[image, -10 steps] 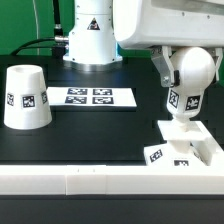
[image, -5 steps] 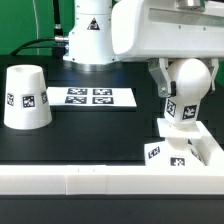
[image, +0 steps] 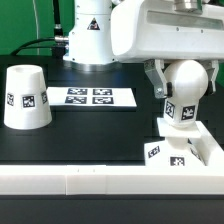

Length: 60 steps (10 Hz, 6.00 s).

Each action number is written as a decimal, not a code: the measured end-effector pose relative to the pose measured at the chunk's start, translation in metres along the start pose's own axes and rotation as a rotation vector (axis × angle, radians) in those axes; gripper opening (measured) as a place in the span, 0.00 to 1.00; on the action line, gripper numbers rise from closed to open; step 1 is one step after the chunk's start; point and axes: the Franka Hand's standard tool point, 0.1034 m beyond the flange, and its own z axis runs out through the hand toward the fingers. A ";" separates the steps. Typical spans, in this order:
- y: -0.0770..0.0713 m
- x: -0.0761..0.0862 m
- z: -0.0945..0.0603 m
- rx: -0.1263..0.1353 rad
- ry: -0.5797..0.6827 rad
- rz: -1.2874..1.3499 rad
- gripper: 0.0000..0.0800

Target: Assemble lamp

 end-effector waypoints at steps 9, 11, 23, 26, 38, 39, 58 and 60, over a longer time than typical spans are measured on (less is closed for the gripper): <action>0.010 0.015 -0.034 0.007 -0.033 -0.005 0.87; 0.007 0.013 -0.032 0.018 -0.055 -0.004 0.87; -0.005 -0.007 -0.018 0.143 -0.385 -0.034 0.87; -0.003 -0.004 -0.018 0.144 -0.379 -0.048 0.75; -0.004 -0.004 -0.019 0.061 -0.401 0.670 0.72; -0.004 -0.004 -0.019 0.046 -0.404 0.746 0.72; -0.010 -0.002 -0.017 0.011 -0.454 1.367 0.87; -0.009 -0.001 -0.015 0.052 -0.433 1.195 0.87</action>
Offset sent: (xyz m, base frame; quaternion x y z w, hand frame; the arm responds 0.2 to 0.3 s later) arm -0.0102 0.0084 0.0209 0.0178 -0.0261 -0.0019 0.9995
